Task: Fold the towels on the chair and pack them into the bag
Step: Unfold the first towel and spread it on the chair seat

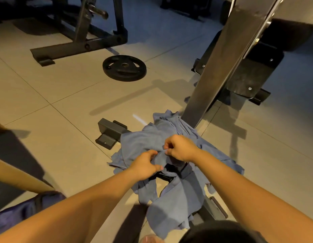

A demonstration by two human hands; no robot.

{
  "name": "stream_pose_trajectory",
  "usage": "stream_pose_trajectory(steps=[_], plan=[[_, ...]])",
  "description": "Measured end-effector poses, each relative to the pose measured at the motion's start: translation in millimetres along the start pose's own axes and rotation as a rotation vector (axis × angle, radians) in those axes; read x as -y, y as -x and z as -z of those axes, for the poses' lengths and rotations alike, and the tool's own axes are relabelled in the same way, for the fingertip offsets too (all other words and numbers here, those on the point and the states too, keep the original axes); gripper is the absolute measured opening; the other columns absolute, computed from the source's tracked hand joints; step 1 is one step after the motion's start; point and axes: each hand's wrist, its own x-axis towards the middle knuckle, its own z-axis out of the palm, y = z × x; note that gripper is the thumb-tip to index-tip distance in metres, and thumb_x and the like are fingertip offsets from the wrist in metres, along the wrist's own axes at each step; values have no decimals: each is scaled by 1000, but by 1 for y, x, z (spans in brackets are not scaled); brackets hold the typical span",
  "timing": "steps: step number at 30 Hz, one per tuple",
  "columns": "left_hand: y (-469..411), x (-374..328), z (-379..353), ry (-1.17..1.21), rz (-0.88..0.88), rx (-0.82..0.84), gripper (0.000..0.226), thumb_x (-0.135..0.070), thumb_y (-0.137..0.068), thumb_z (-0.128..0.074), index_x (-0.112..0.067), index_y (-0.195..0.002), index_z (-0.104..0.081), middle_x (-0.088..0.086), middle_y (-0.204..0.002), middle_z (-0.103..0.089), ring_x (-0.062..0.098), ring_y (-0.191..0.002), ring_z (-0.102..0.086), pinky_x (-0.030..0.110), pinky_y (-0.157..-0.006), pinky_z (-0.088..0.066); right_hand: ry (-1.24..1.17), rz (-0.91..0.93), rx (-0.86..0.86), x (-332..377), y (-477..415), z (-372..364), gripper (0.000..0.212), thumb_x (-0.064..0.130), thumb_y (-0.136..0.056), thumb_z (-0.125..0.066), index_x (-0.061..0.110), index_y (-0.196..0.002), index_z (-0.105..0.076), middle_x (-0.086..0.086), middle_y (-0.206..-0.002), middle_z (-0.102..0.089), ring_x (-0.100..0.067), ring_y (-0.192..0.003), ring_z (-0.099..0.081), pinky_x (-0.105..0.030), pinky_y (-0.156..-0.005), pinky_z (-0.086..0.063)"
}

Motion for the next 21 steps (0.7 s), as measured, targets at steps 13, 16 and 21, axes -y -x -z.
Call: stream_pose_trajectory(steps=[13, 16, 21], plan=[[138, -102, 157, 201, -134, -314, 26, -22, -84, -83, -8, -83, -62, 23, -82, -69, 41, -74, -62, 53, -69, -53, -347, 230, -50, 145, 22, 152, 10, 10, -90, -73, 8, -80, -74, -4, -71, -69, 0, -60, -57, -14, -59, -46], [177, -128, 190, 193, -194, -415, 22, -23, -87, -81, -8, -94, -67, 16, -94, -75, 32, -94, -73, 55, -89, -59, -429, 302, -138, 182, 35, 173, 9, 14, -93, -72, 5, -90, -73, -13, -88, -73, -11, -78, -63, -24, -76, -53], [238, -171, 233, 97, -278, -585, 23, -28, -89, -78, -8, -90, -67, 17, -91, -74, 30, -87, -71, 47, -80, -59, -529, 389, -338, 242, 57, 206, 11, 15, -93, -71, 16, -82, -69, -5, -82, -71, -14, -77, -63, -34, -74, -50]])
